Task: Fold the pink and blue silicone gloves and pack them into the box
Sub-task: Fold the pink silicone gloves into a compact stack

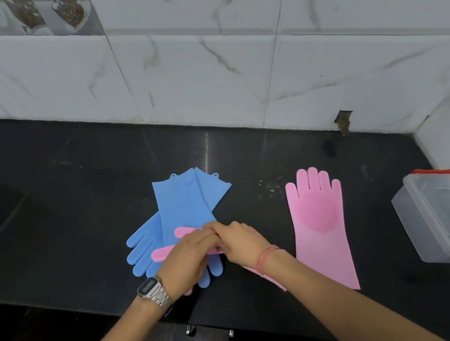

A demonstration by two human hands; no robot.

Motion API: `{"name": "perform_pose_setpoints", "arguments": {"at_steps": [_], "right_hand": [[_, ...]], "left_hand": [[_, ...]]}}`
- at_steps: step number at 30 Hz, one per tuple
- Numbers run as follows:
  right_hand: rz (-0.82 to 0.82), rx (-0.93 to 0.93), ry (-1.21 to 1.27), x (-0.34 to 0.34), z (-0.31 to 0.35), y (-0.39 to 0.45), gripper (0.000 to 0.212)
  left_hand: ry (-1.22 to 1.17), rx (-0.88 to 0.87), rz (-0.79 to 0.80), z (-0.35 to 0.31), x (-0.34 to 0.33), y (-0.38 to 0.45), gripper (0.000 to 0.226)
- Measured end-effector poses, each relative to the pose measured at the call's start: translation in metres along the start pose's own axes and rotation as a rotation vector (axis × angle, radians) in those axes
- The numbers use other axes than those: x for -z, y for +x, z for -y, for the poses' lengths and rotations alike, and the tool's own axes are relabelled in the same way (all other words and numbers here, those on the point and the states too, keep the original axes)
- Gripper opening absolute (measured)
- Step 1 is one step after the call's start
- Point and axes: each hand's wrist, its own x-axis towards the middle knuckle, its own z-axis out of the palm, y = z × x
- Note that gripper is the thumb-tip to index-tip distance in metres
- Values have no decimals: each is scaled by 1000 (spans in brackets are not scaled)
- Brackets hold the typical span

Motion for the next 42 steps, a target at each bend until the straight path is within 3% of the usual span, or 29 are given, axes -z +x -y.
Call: {"name": "perform_pose_setpoints", "arguments": {"at_steps": [2,7,10,12,14,16,19,21,23,26,30,35,42], "right_hand": [[44,-51,95,9,-3,-2,25],[-11,-206,448,33,-26,-21,24],[-20,-358,963,38,-45,-42,25],[-24,-402,1353,38,-57,-54,27],[-88,-437,1591,38,-70,-66,30],[-165,-468,1691,40,-82,-77,32],[-259,-478,1741,42,-95,-90,33],[-305,-496,1740,44,-103,-98,38],[-332,-491,1721,48,-110,-105,44],[-356,-396,1733,56,-117,-114,53],[-401,-317,1821,58,-127,-126,58],[-361,-339,1892,49,-133,-140,56],[-323,-177,1823,58,-134,-147,71]], "left_hand": [[187,-23,-61,0,-2,1,45],[252,242,-349,-2,4,21,45],[46,390,-567,-2,5,33,51],[-316,550,-590,-10,-2,40,48],[-716,746,-460,-27,-15,47,36],[-1029,866,-204,-44,-33,51,25],[-1348,972,158,-67,-52,58,50],[-1504,1021,270,-79,-59,67,62],[-1592,966,301,-92,-63,77,60],[-1627,796,224,-104,-66,92,43],[-1452,581,149,-112,-66,106,37],[-1153,461,109,-116,-76,104,38],[-1280,420,182,-124,-79,107,39]]}}
